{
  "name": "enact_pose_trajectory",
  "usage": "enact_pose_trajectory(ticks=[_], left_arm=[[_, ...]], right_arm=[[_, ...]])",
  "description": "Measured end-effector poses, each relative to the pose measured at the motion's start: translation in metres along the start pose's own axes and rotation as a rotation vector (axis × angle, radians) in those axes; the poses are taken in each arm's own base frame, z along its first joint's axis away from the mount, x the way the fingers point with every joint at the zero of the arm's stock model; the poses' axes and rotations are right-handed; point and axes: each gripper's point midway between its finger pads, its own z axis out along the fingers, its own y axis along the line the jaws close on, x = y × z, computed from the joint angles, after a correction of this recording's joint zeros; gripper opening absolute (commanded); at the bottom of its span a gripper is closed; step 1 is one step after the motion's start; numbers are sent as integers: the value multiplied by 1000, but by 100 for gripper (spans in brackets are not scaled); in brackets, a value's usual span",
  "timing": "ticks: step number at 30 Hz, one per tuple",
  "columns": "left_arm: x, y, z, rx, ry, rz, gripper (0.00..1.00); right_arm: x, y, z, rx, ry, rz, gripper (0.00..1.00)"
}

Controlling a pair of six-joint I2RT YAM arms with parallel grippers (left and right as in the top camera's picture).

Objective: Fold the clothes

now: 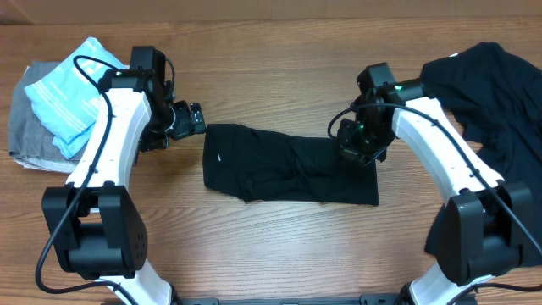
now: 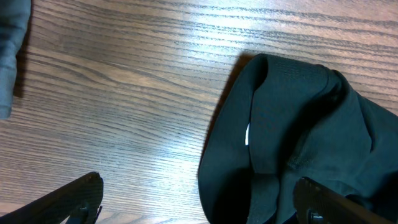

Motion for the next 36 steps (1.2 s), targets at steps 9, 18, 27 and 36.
enact_pose_trajectory(ticks=[9,18,27,36], left_arm=[[0,0,0,0,0,0,100],[0,0,0,0,0,0,100],[0,0,0,0,0,0,100],[0,0,0,0,0,0,100]], right_arm=[[5,-2,6,143,-48,39,4],[14,-11,24,217,-62,93,4],[29,-1,52,102,12,91,4],[48,40,61,0,55,-1,7]])
